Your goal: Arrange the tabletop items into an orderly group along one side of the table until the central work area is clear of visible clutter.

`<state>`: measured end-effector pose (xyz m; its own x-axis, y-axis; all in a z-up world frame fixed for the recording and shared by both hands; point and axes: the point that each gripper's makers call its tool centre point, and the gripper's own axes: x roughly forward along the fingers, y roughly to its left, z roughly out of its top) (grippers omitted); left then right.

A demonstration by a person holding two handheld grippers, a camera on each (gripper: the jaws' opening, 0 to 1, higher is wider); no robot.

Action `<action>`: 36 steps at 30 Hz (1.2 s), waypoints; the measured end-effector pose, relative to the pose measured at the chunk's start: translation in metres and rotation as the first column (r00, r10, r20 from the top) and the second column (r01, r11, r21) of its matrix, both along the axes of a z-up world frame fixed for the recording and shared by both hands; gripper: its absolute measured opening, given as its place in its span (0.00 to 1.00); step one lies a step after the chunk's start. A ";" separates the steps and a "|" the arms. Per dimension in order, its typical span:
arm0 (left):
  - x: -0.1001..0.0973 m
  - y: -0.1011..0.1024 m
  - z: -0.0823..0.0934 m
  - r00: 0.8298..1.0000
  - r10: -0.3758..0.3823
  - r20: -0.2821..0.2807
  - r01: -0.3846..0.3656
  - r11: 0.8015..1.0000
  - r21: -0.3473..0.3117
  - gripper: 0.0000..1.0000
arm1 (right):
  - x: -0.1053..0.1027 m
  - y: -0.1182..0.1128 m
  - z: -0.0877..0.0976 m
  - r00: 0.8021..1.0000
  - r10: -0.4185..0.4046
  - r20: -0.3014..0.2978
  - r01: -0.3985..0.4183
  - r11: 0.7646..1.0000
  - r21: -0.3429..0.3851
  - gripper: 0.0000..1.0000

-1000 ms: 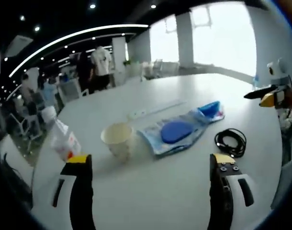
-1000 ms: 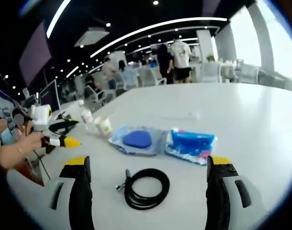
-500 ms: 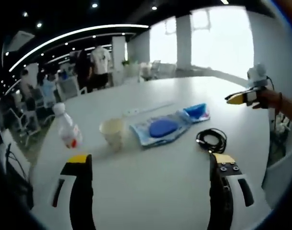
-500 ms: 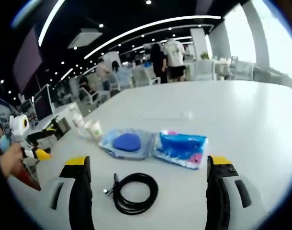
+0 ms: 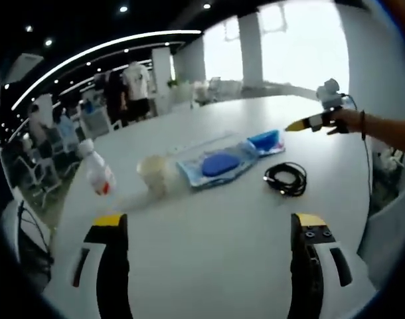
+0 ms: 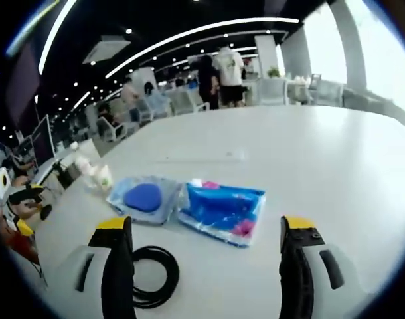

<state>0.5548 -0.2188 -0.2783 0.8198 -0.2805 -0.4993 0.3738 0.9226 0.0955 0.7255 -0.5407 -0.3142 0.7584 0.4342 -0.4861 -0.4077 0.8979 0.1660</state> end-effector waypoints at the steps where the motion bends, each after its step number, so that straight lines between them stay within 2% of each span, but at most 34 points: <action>1: 0.000 0.000 0.000 1.000 0.001 -0.005 -0.001 1.000 0.002 0.99 | 0.003 -0.002 -0.002 1.000 -0.008 0.001 0.008 1.000 0.003 0.88; 5: 0.000 0.001 0.001 1.000 -0.004 0.007 0.004 1.000 0.004 0.99 | 0.018 -0.008 -0.015 1.000 -0.021 0.006 0.021 1.000 -0.003 0.81; 8: 0.001 0.004 -0.006 1.000 0.006 -0.008 -0.006 1.000 -0.004 0.99 | 0.027 -0.011 -0.024 0.999 -0.039 -0.010 0.039 0.999 0.014 0.76; 13: 0.001 0.013 -0.013 0.999 0.037 -0.017 -0.037 0.999 -0.020 0.99 | 0.039 -0.016 -0.043 0.999 -0.040 -0.014 0.039 0.998 -0.056 0.69; 20: 0.002 0.020 -0.019 0.998 0.052 -0.032 -0.053 0.998 -0.019 0.99 | 0.050 -0.017 -0.061 0.998 -0.056 -0.018 0.054 0.995 -0.085 0.59; 25: -0.001 0.028 -0.027 0.995 0.071 -0.064 -0.070 0.997 0.018 0.99 | 0.055 -0.021 -0.066 0.996 -0.083 -0.018 0.081 0.993 -0.085 0.48; 27: -0.001 0.031 -0.027 0.995 0.074 -0.060 -0.072 0.997 0.030 0.99 | 0.056 -0.024 -0.067 0.995 -0.101 -0.021 0.099 0.992 -0.078 0.42; 29: -0.001 0.034 -0.026 0.995 0.082 -0.058 -0.081 0.996 0.026 0.99 | 0.057 -0.028 -0.068 0.992 -0.127 -0.026 0.125 0.989 -0.075 0.33; 32: -0.001 0.036 -0.025 0.995 0.089 -0.051 -0.088 0.996 0.018 0.96 | 0.057 -0.030 -0.070 0.993 -0.115 -0.015 0.113 0.988 -0.108 0.19; 36: -0.001 0.043 -0.024 0.994 0.096 -0.045 -0.094 0.995 0.046 0.95 | 0.057 -0.034 -0.069 0.990 -0.141 -0.022 0.138 0.986 -0.093 0.14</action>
<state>0.5540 -0.1758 -0.3025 0.8169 -0.1796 -0.5482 0.2899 0.9494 0.1210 0.7830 -0.5742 -0.3834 0.7935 0.2785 -0.5412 -0.2739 0.9574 0.0911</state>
